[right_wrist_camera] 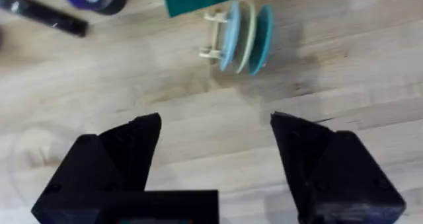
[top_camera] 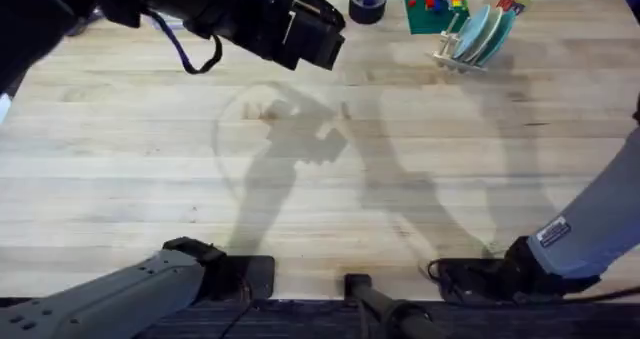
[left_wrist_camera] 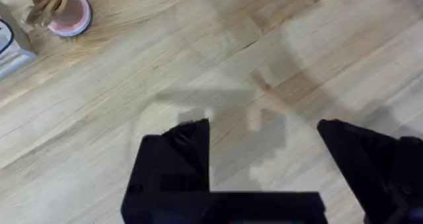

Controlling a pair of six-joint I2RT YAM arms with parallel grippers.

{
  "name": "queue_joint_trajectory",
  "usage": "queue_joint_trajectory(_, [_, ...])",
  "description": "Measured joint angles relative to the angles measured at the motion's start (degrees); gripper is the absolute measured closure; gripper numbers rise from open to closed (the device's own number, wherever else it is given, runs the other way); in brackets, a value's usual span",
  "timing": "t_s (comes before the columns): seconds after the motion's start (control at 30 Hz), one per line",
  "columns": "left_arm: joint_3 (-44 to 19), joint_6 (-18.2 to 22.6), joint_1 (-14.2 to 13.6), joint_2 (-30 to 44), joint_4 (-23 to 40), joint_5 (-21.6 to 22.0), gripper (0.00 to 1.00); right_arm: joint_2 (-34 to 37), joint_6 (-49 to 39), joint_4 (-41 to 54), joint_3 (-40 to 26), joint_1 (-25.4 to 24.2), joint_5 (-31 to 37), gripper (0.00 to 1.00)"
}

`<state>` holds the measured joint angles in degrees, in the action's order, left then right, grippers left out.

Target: Pick up the plates from the table one by one and place each into a slot on the dish rack.

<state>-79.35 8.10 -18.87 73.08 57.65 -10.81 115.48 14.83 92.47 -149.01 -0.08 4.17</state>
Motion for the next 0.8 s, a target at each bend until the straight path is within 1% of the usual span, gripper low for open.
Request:
queue_joint_trajectory(0.17, [0.00,0.00,0.00,0.00,0.00,0.00,0.006,-5.45,-0.53,-0.07,5.30,2.43,-0.64,0.007])
queue_joint_trajectory(0.37, [0.00,0.00,0.00,0.00,0.00,0.00,0.006,-14.28,-1.66,-0.18,15.14,3.69,-0.79,0.007])
queue_joint_trajectory(0.53, [0.00,0.00,0.00,0.00,0.00,0.00,0.007,-24.18,-3.21,-1.32,26.04,6.97,-0.79,0.007])
queue_joint_trajectory(0.7, [0.00,0.00,0.00,0.00,0.00,0.00,0.007,-32.92,-4.33,-5.85,37.29,12.10,-0.72,0.007])
queue_joint_trajectory(0.8, [0.00,0.00,0.00,0.00,0.00,0.00,0.007,-37.51,-4.34,-8.62,44.10,13.82,-0.58,0.008])
